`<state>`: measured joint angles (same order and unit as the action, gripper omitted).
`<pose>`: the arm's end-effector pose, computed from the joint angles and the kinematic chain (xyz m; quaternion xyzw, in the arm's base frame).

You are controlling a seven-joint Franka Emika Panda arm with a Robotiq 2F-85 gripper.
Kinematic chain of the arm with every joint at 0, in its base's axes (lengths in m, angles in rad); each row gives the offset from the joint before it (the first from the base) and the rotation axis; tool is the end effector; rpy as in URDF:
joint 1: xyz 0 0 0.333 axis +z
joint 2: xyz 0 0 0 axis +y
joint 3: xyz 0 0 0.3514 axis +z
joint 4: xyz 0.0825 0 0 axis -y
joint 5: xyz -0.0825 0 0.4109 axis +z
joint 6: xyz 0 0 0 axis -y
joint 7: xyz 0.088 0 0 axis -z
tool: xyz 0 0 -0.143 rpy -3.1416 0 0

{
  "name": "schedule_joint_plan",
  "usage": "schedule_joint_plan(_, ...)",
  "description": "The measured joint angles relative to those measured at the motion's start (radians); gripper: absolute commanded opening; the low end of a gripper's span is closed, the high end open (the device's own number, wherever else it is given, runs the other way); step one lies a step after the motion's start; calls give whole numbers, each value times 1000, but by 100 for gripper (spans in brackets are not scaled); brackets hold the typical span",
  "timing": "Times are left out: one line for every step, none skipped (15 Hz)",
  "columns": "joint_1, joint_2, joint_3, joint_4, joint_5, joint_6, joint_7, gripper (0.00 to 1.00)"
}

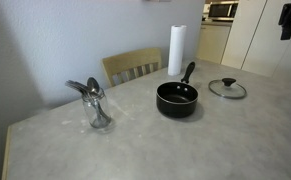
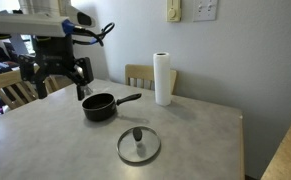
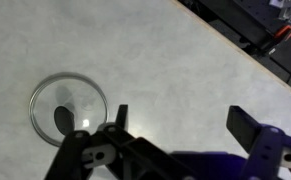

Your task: Put the glass lid on top of the black pot

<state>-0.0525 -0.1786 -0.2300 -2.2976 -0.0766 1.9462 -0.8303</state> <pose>0.4538 -0.1405 0.3914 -0.9531 -0.2893 0.0824 0.0345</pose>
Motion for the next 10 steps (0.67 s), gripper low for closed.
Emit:
schedule_joint_plan(0,-2,3,0,0,0,3,100)
schedule_joint_plan(0,-6,7,0,0,0,6,100)
schedule_joint_plan(1,-9,10,0,0,-1,9,100)
schedule_joint_plan(1,-10,10,0,0,-1,9,100)
schedule_joint_plan(1,-11,10,0,0,-1,9,100)
schedule_joint_plan(1,-9,11,0,0,4,10,100)
schedule_joint_plan(0,-4,11,-1,0,22,12,100)
schedule_joint_plan(-3,3,11,-3,0,59,13,100)
schedule_joint_plan(-6,14,9,-7,0,107,13,100)
schedule_joint_plan(-10,27,8,-8,1,157,13,100)
